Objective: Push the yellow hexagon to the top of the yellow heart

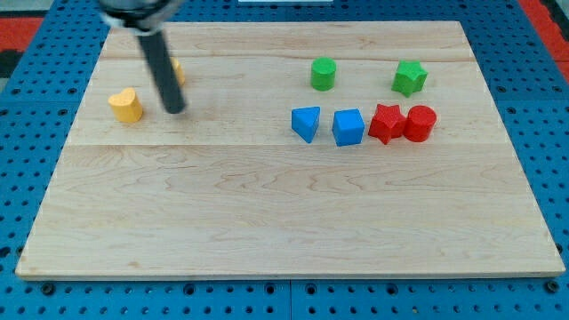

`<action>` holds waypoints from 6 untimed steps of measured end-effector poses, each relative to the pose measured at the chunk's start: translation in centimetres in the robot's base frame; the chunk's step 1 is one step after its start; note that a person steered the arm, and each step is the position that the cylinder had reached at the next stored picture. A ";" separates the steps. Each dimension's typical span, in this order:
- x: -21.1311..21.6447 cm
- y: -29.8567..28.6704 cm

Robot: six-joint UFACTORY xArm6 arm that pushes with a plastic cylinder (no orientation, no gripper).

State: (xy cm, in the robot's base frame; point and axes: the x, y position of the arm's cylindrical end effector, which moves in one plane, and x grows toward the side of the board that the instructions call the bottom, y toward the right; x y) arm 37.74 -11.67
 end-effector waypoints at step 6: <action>-6.3 -6.4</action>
